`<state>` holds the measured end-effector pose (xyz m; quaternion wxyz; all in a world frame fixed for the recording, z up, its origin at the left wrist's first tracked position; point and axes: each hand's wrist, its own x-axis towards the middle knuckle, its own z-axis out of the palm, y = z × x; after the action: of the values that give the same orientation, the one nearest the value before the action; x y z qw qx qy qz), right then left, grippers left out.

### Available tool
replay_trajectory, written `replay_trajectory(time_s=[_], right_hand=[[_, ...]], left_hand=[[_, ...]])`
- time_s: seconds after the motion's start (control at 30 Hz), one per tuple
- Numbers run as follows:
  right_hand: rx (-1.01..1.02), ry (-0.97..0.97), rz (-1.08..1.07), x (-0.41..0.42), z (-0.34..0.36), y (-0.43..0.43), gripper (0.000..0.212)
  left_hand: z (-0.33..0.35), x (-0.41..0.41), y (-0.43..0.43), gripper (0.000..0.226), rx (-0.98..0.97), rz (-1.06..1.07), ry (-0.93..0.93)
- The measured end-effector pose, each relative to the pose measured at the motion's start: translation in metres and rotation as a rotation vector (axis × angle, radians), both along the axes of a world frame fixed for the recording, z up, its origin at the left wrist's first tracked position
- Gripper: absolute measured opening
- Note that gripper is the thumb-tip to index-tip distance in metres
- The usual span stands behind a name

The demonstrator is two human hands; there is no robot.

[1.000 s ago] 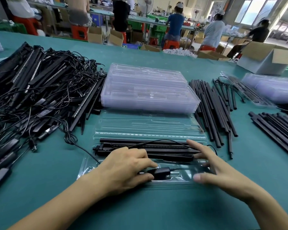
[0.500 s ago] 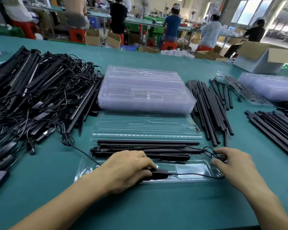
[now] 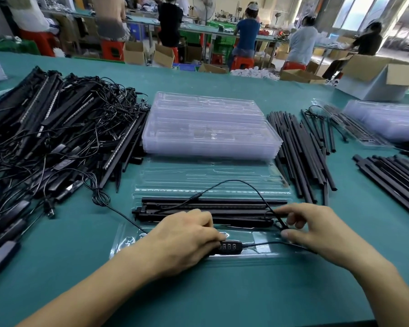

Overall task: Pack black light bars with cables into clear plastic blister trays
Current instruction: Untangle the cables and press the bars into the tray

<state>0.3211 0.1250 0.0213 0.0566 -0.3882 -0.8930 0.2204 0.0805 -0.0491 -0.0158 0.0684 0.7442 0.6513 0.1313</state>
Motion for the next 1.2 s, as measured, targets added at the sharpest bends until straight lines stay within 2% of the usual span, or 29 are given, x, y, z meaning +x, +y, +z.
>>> replay_trajectory(time_s=[0.07,0.13,0.2,0.23,0.3,0.4,0.6,0.7,0.83,0.93,1.07,1.2], right_hand=[[0.132,0.0,-0.022,-0.002,0.004,-0.003,0.04],[0.258,0.168,0.008,-0.007,0.015,-0.012,0.025],[0.261,0.309,0.103,-0.016,0.027,-0.027,0.013],[0.224,0.303,0.184,-0.022,0.03,-0.035,0.015],[0.167,0.147,0.329,-0.033,0.024,-0.049,0.017],[0.26,-0.055,0.413,-0.041,0.008,-0.06,0.027],[0.351,-0.013,0.485,-0.044,-0.006,-0.062,0.03],[0.413,-0.023,0.496,-0.042,-0.006,-0.066,0.027],[0.492,-0.014,0.513,-0.042,-0.007,-0.066,0.02],[0.444,-0.051,0.499,-0.041,-0.009,-0.064,0.025],[0.524,-0.01,0.517,-0.039,-0.007,-0.063,0.02],[0.494,0.038,0.546,-0.044,-0.007,-0.061,0.015]], left_hand=[[0.002,0.0,0.0,0.044,-0.007,-0.015,0.031],[0.004,0.0,-0.001,0.04,-0.006,-0.035,0.039],[0.004,0.002,-0.002,0.041,-0.022,-0.037,0.078],[0.004,0.002,-0.002,0.042,-0.033,-0.038,0.113],[0.005,0.005,-0.001,0.043,-0.049,-0.036,0.169],[0.005,0.01,-0.001,0.043,0.004,-0.028,0.253],[0.007,0.007,-0.004,0.034,0.125,-0.099,0.349],[0.006,0.007,-0.001,0.043,0.095,-0.045,0.203],[0.005,0.002,-0.007,0.021,0.203,-0.077,0.052],[0.003,0.001,-0.007,0.02,0.234,-0.074,0.023],[-0.002,-0.003,-0.003,0.026,0.114,0.021,-0.215],[0.0,-0.004,-0.002,0.029,0.031,0.027,-0.232]])
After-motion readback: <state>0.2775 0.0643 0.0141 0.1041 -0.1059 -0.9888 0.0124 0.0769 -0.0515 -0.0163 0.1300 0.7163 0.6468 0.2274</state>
